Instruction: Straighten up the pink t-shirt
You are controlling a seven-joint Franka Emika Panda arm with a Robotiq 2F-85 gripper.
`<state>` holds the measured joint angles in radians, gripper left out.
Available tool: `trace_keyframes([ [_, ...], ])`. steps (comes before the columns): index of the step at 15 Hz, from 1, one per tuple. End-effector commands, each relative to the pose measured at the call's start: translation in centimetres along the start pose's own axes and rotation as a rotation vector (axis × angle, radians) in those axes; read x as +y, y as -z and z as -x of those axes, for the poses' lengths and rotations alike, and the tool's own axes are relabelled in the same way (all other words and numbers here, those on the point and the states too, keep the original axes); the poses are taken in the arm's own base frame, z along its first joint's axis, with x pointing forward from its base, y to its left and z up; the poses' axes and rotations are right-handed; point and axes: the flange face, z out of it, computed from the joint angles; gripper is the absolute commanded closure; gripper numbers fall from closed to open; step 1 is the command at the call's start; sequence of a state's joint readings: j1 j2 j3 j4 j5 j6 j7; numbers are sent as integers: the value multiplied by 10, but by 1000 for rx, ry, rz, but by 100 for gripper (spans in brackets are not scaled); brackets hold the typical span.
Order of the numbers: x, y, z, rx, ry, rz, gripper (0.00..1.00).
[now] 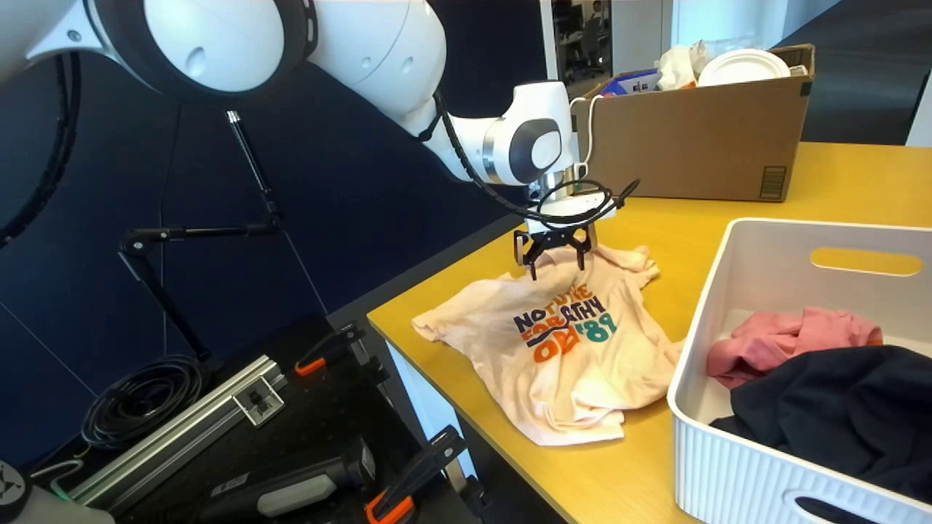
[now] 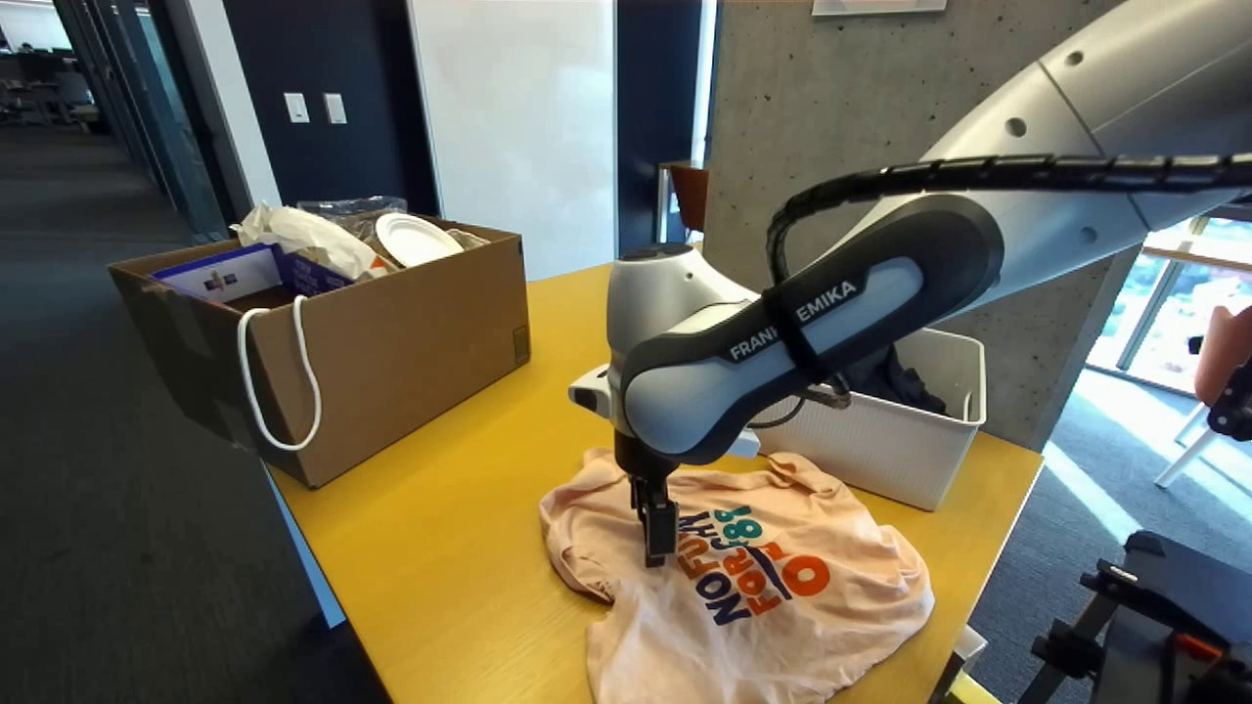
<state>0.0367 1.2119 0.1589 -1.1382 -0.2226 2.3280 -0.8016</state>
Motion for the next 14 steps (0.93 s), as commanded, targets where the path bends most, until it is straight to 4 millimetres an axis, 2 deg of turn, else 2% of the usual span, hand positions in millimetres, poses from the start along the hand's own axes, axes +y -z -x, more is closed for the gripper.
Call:
trace_keyframes([
  [1,-9,-25,-14,28,35,-60,0],
  [4,-17,-50,-16,24,43,-92,0],
  [6,-21,-58,-20,23,50,-94,0],
  [8,-23,-49,-29,53,25,-76,0],
  [10,-19,-32,-36,100,-21,-65,0],
  [12,-9,-19,-40,128,-83,-53,0],
  [14,6,-10,-35,149,-184,-63,0],
])
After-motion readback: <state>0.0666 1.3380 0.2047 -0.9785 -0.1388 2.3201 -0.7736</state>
